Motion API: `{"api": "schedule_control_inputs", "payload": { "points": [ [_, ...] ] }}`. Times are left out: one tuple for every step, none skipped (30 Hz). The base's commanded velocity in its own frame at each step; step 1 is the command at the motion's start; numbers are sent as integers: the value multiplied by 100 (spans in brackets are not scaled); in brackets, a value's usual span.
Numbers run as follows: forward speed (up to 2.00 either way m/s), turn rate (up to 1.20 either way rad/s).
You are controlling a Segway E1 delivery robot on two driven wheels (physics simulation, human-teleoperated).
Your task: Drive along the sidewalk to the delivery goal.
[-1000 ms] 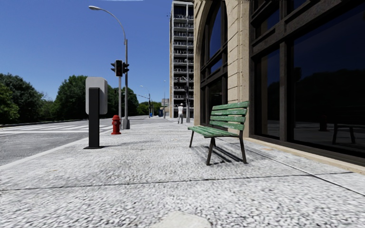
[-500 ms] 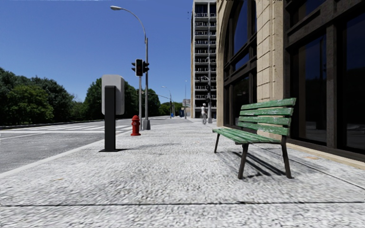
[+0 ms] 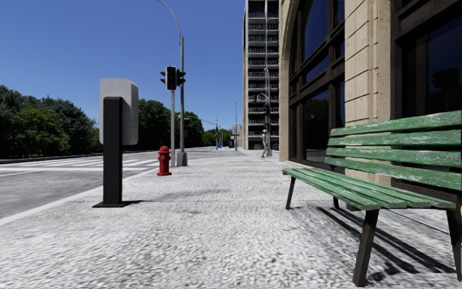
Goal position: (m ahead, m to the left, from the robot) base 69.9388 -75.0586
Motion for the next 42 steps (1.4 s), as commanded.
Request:
{"api": "schedule_control_inputs", "payload": {
  "points": [
    [200,0],
    [200,0],
    [200,0],
    [200,0],
    [200,0],
    [200,0],
    [200,0],
    [200,0],
    [200,0],
    [200,0],
    [200,0],
    [200,0],
    [200,0],
    [200,0],
    [200,0],
    [200,0],
    [200,0],
    [200,0],
    [200,0],
    [200,0],
    [200,0],
    [200,0],
    [200,0],
    [200,0],
    [200,0],
    [200,0],
    [200,0],
    [200,0],
    [200,0],
    [200,0],
    [200,0],
    [200,0],
    [200,0],
    [200,0],
    [200,0],
    [200,0],
    [200,0],
    [200,0],
    [200,0],
    [200,0],
    [200,0],
    [200,0]
  ]
}}
